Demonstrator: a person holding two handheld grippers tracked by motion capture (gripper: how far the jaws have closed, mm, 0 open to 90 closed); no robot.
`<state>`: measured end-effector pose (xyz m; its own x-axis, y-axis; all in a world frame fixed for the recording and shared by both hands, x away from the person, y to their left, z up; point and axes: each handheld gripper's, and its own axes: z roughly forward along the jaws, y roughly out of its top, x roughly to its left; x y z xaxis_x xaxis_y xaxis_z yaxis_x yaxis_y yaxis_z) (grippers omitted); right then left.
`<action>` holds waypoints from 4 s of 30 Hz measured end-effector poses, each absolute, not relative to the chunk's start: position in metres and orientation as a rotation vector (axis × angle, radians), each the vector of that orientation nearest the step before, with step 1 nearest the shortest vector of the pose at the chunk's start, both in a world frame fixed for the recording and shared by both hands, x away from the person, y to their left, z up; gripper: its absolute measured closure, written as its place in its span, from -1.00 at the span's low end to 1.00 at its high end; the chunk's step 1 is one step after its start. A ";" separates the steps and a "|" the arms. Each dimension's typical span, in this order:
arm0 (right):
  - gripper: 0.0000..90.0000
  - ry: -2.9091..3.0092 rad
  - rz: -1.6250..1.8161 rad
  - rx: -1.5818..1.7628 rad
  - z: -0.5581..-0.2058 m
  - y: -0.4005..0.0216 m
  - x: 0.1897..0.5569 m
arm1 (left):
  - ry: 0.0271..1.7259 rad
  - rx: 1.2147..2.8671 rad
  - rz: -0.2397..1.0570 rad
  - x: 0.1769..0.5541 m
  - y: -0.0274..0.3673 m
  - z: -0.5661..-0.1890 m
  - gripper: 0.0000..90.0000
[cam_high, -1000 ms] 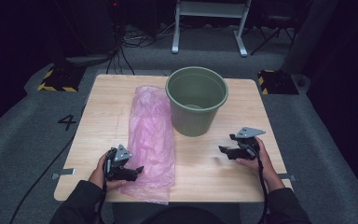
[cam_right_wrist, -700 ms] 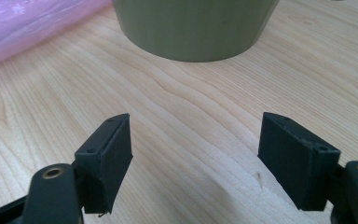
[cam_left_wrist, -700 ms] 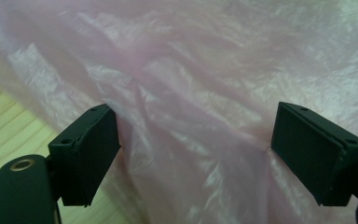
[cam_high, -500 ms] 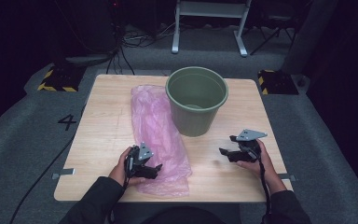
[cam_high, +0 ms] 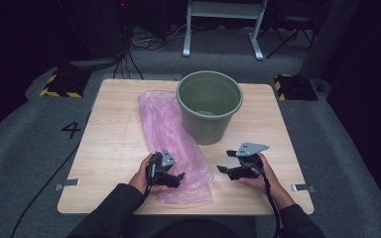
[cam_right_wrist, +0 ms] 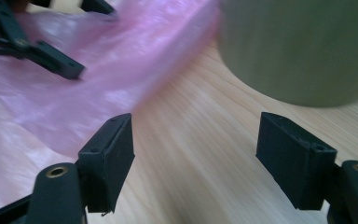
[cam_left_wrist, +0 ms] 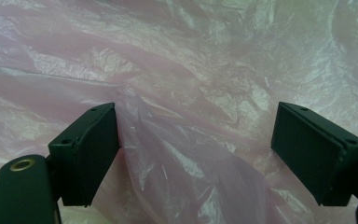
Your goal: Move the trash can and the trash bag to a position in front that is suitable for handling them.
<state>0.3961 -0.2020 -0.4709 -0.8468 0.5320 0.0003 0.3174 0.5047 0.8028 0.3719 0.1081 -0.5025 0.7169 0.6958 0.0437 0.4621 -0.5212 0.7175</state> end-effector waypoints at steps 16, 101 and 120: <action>-0.26 2.606 1.243 0.582 -0.482 -0.153 0.376 | 0.869 2.215 0.419 0.377 0.098 -0.503 -0.67; 0.92 2.631 1.144 0.500 -0.498 -0.190 0.390 | 0.898 2.116 0.600 0.373 0.177 -0.456 -0.49; 0.77 2.442 0.976 0.793 -0.495 -0.262 0.446 | 0.985 2.129 0.617 0.385 0.214 -0.460 -0.49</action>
